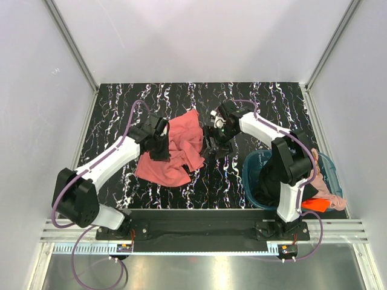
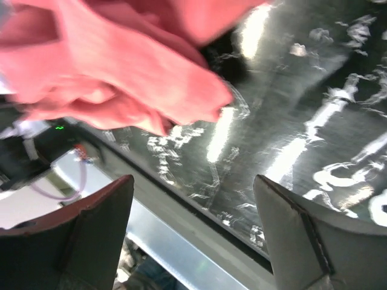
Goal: Fold and stack the t-shirts
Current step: Move the tshirt to the center of the board, then flatten the tshirt out
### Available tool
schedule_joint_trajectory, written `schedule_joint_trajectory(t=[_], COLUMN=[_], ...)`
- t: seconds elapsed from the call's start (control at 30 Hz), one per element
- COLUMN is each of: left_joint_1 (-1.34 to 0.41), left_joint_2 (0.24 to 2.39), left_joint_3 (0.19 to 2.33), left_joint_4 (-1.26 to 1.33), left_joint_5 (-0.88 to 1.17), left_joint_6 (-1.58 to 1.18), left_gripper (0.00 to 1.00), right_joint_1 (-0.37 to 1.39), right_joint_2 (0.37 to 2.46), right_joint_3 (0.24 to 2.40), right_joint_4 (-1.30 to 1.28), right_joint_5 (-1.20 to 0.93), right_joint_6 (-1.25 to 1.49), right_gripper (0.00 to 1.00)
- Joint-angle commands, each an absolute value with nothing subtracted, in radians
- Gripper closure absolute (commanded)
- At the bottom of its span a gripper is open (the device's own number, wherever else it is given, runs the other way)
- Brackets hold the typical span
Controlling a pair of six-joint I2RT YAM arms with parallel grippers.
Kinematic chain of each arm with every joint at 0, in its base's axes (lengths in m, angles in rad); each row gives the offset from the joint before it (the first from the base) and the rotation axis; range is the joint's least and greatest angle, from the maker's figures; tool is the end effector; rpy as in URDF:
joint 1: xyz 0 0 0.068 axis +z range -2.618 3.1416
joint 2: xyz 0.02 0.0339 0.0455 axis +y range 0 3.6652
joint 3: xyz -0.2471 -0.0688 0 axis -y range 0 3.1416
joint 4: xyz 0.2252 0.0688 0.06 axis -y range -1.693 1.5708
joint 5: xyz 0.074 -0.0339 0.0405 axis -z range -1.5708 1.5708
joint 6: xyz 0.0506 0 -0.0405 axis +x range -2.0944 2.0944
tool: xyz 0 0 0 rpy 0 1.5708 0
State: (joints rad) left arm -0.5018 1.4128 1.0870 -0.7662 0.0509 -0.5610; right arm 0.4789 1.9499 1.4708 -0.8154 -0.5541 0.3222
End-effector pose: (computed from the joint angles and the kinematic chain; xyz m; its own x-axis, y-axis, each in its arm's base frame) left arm 0.2364 -0.1326 0.2318 -0.9254 -0.0984 -0.3661 0.0102 0.9590 -0.2833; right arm 0.3169 0.1945 0.1799 -0.9743 -0.2025 -0.0985 -0.2222 0.7935 0.5666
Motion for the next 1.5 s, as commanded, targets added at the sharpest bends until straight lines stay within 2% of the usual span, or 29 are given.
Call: schedule_joint_trajectory(t=[0.0, 0.07, 0.2, 0.33, 0.53, 0.67, 0.8, 0.87, 0.9, 0.97, 1.1, 1.23, 1.4, 1.43, 1.47], left_joint_1=[-0.492, -0.491, -0.491, -0.491, -0.488, -0.486, -0.479, -0.477, -0.476, -0.472, -0.468, -0.465, -0.465, -0.465, -0.465], left_joint_2=[1.382, 1.385, 1.407, 1.422, 1.422, 1.417, 1.408, 1.405, 1.405, 1.402, 1.388, 1.378, 1.356, 1.348, 1.332], left_joint_3=[1.095, 1.091, 1.101, 1.108, 1.114, 1.111, 1.108, 1.106, 1.104, 1.106, 1.103, 1.089, 1.036, 1.034, 1.034], left_joint_4=[-0.732, -0.723, -0.719, -0.716, -0.732, -0.739, -0.745, -0.746, -0.746, -0.747, -0.746, -0.738, -0.707, -0.713, -0.727], left_joint_5=[0.054, 0.061, 0.078, 0.092, 0.095, 0.095, 0.097, 0.098, 0.1, 0.101, 0.094, 0.089, 0.101, 0.097, 0.088], left_joint_6=[-0.548, -0.548, -0.549, -0.546, -0.537, -0.529, -0.523, -0.517, -0.517, -0.514, -0.514, -0.517, -0.529, -0.535, -0.541], left_gripper=[1.0, 1.0, 1.0, 1.0, 1.0, 1.0, 1.0, 1.0, 1.0, 1.0, 0.98, 0.89, 0.86, 0.81, 0.7], right_joint_1=[0.476, 0.476, 0.477, 0.476, 0.476, 0.476, 0.477, 0.476, 0.477, 0.476, 0.476, 0.472, 0.474, 0.474, 0.472], right_joint_2=[1.888, 1.94, 2.028, 2.055, 2.111, 2.144, 2.158, 2.152, 2.152, 2.132, 2.007, 1.928, 1.772, 1.746, 1.717], right_joint_3=[1.471, 1.492, 1.497, 1.494, 1.502, 1.512, 1.503, 1.49, 1.491, 1.505, 1.548, 1.838, 2.026, 2.069, 2.083], right_joint_4=[-0.695, -0.715, -0.739, -0.646, -0.594, -0.577, -0.568, -0.549, -0.551, -0.574, -0.613, -0.872, -0.942, -0.933, -0.907], right_joint_5=[-0.656, -0.684, -0.644, -0.631, -0.618, -0.647, -0.672, -0.686, -0.687, -0.674, -0.559, -0.259, -0.153, -0.155, -0.161], right_joint_6=[0.38, 0.342, 0.256, 0.271, 0.304, 0.316, 0.327, 0.339, 0.342, 0.345, 0.36, 0.365, 0.362, 0.365, 0.367], right_gripper=[0.12, 0.16, 0.3, 0.41, 0.43, 0.55, 0.58, 0.67, 0.85, 1.0, 1.0, 1.0, 1.0, 1.0, 1.0])
